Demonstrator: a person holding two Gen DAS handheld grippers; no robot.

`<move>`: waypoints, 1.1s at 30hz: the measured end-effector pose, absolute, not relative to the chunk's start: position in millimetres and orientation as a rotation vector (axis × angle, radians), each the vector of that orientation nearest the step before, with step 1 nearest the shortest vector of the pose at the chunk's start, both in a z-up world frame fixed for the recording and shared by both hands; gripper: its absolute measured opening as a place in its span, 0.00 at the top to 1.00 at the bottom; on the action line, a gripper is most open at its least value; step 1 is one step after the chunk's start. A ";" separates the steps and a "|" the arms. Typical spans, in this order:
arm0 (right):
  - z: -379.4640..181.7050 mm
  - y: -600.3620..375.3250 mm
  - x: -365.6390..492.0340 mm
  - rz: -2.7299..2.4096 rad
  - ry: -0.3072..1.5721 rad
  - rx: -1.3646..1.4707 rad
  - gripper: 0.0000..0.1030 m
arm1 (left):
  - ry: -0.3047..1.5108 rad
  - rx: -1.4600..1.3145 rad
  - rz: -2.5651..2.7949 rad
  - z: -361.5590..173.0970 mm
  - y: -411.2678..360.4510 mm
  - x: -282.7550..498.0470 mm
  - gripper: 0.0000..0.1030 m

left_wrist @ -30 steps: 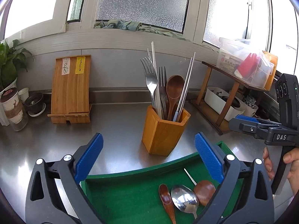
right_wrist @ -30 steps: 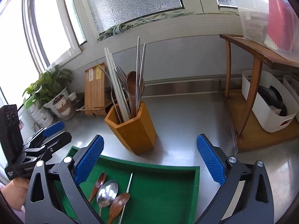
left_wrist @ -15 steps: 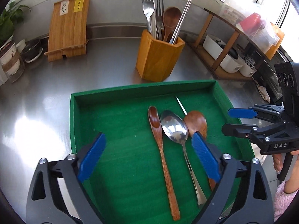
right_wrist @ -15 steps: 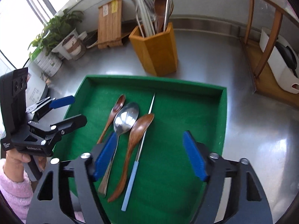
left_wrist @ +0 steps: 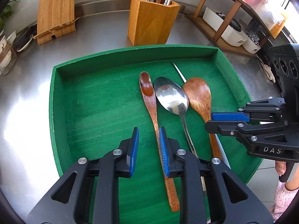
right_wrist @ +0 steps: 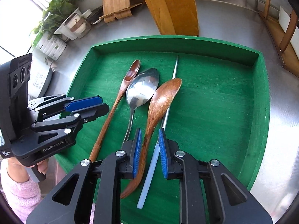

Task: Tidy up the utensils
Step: 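Grasp the small wooden spoon with the left tool while the right tool grasps the large wooden spoon, then insert the small wooden spoon into the orange holder with the left tool while the right tool inserts its spoon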

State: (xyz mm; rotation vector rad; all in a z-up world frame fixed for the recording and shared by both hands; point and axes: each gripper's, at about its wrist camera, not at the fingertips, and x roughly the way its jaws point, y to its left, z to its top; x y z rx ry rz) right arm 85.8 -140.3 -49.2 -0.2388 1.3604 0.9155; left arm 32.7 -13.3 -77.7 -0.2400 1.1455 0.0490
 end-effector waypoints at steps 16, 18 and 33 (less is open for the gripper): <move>-53.2 -135.0 91.1 0.920 1.393 -0.260 0.88 | 1.244 -0.167 0.043 -84.0 -20.8 48.8 0.95; -52.3 -135.5 90.9 0.921 1.393 -0.258 0.91 | 1.243 -0.197 0.036 -84.1 -16.5 48.1 0.96; -19.5 -153.6 92.0 0.935 1.248 -0.230 0.94 | 1.048 -0.183 0.057 -37.6 -1.6 21.1 0.96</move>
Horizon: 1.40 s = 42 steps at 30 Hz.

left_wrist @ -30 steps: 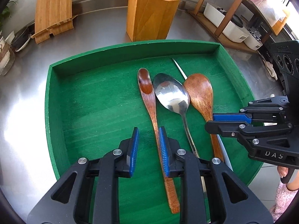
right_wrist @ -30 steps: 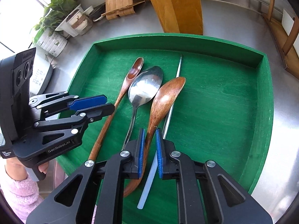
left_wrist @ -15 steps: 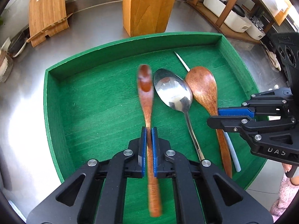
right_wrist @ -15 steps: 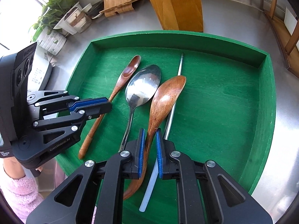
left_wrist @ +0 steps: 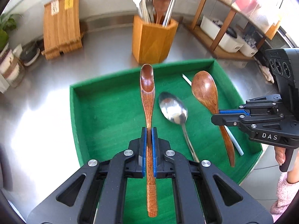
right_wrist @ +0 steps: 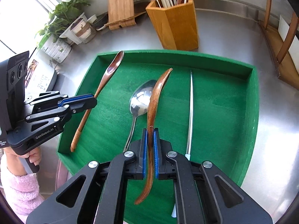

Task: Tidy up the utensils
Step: 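Insert the small wooden spoon into the orange holder with the left tool while the right tool inserts its spoon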

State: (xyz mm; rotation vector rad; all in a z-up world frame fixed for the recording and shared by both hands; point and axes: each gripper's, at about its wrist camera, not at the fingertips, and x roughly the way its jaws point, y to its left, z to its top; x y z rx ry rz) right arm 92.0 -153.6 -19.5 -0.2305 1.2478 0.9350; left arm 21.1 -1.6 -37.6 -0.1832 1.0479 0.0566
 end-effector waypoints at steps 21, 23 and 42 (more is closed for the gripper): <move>78.7 -162.6 109.0 0.853 0.438 -0.113 0.94 | 0.375 -0.098 0.232 51.9 0.7 32.2 0.96; 84.5 -156.9 114.8 0.843 0.390 -0.100 0.94 | 0.325 -0.105 0.244 57.8 4.2 39.7 0.96; 71.3 -99.5 185.3 0.798 0.283 -0.103 0.94 | 0.166 -0.286 0.193 41.4 42.5 147.3 0.96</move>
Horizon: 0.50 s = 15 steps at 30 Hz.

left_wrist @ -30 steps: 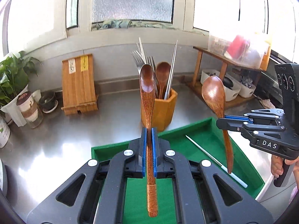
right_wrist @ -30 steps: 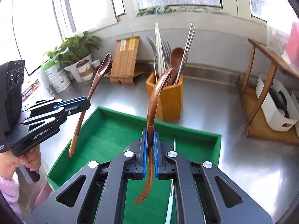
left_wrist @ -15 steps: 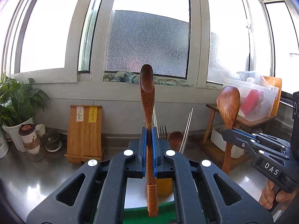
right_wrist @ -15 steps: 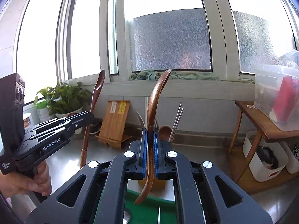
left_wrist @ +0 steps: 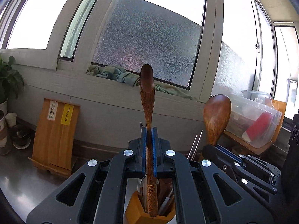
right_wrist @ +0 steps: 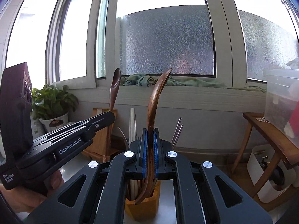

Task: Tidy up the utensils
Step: 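Insert the small wooden spoon into the orange holder with the left tool while the right tool inserts its spoon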

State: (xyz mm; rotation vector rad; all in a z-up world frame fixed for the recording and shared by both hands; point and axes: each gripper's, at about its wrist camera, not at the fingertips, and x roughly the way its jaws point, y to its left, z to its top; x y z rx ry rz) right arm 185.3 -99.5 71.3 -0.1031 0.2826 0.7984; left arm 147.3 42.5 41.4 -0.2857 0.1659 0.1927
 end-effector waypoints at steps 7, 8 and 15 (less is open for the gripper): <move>54.2 -88.0 189.3 0.809 0.242 -0.130 0.94 | 0.146 -0.291 0.186 26.3 44.8 159.3 0.96; 52.3 -86.5 188.9 0.810 0.237 -0.136 0.94 | 0.144 -0.286 0.186 24.6 43.8 159.8 0.96; 41.4 -86.3 188.2 0.818 0.228 -0.148 0.94 | 0.141 -0.260 0.194 10.1 37.1 160.7 0.96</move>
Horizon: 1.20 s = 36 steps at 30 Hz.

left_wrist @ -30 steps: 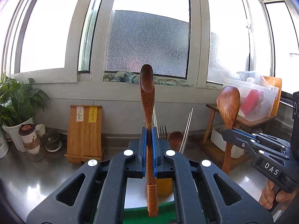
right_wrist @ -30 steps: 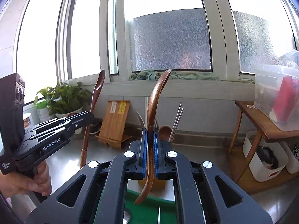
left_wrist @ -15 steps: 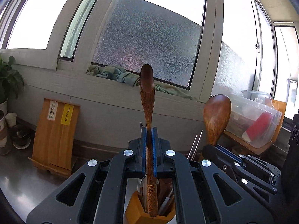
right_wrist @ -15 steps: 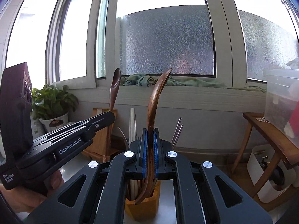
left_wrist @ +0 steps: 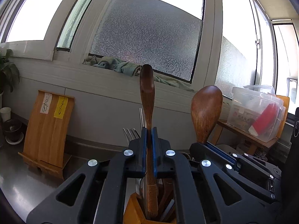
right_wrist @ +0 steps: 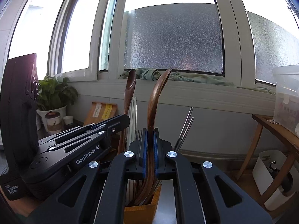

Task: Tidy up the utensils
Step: 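Insert the small wooden spoon into the orange holder with the left tool while the right tool inserts its spoon, then move both open tools back over the green tray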

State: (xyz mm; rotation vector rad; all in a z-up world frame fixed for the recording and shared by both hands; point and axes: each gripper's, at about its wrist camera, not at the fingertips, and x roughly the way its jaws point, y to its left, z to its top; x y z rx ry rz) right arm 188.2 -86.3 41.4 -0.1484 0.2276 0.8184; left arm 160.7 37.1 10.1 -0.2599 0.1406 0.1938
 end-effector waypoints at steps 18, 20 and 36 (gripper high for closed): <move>22.0 -102.7 186.2 0.926 0.401 -0.225 0.93 | 0.280 -0.153 0.097 -3.6 30.2 127.6 0.95; 18.7 -104.8 188.4 0.930 0.438 -0.210 0.93 | 0.307 -0.171 0.085 -7.3 33.0 126.1 0.95; -2.9 -120.2 187.7 0.867 0.571 -0.162 0.44 | 0.445 -0.202 0.080 -28.9 42.4 111.1 0.83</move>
